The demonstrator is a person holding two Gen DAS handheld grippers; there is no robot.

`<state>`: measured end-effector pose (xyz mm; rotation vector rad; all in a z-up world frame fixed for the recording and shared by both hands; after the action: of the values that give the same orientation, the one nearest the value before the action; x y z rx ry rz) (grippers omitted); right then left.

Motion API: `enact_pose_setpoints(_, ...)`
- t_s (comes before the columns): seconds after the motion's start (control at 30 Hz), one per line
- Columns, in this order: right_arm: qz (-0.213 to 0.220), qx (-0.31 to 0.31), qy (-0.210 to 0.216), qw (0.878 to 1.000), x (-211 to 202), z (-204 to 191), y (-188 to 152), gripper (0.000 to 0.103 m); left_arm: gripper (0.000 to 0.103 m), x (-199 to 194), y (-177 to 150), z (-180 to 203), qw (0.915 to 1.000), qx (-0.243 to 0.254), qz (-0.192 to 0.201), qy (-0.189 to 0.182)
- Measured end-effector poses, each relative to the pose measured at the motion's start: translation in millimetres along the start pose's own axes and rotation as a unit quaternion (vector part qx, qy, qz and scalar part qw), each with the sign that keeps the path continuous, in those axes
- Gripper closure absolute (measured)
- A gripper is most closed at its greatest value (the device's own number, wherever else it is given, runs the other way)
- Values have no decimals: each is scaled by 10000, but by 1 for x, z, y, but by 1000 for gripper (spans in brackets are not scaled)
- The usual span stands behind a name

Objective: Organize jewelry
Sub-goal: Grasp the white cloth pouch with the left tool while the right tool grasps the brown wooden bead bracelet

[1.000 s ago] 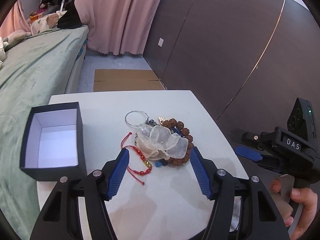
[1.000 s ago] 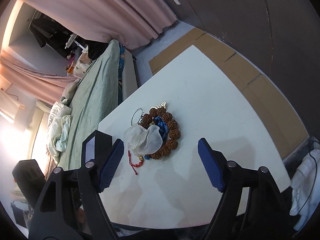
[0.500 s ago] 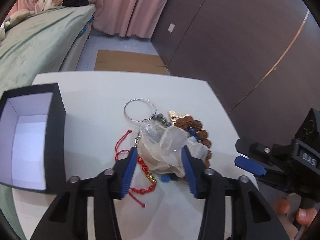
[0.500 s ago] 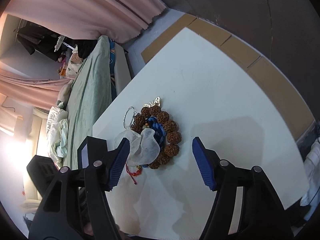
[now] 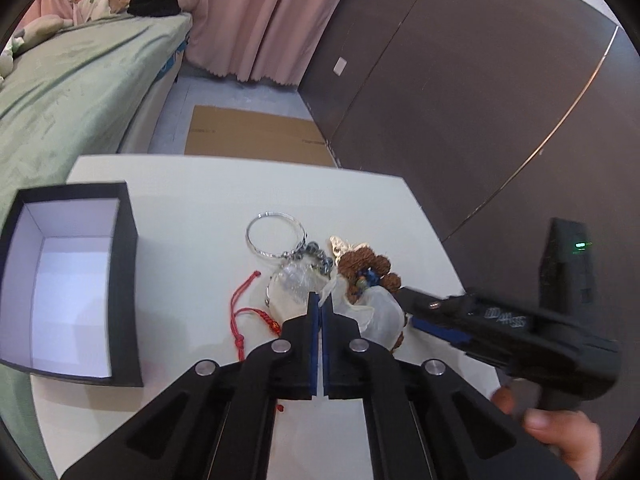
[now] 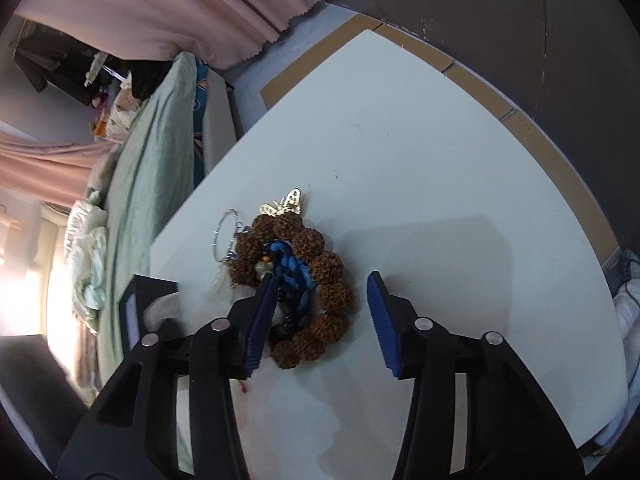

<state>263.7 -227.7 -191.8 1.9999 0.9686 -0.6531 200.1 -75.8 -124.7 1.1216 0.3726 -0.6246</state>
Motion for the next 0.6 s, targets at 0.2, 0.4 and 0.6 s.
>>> enact_pose_setpoints(0.2, 147, -364, -337, 9987, 8, -6, -3, 80, 103, -21, 10, -3, 9998, -12, 198, -71)
enact_pose_setpoints(0.4, 351, -330, -143, 9987, 0, -13, 0, 83, 103, -50, 24, -14, 9989, -53, 455, -109)
enact_pose_setpoints(0.6, 766, -465, 433, 9950, -25, -42, 4, 83, 103, -79, 39, -32, 9973, -154, 719, -13)
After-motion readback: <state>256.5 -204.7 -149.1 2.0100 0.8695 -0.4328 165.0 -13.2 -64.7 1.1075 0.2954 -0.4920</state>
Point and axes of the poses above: each gripper's, at about its wrist camera, not at the fingertips, and x roughly the way its jaws point, z to its right, y to its top, the point moved 5 cm from there along x, roughly the way its jaws point, and after that the axes turned 12 degrees about z, right-handed, at the moved point
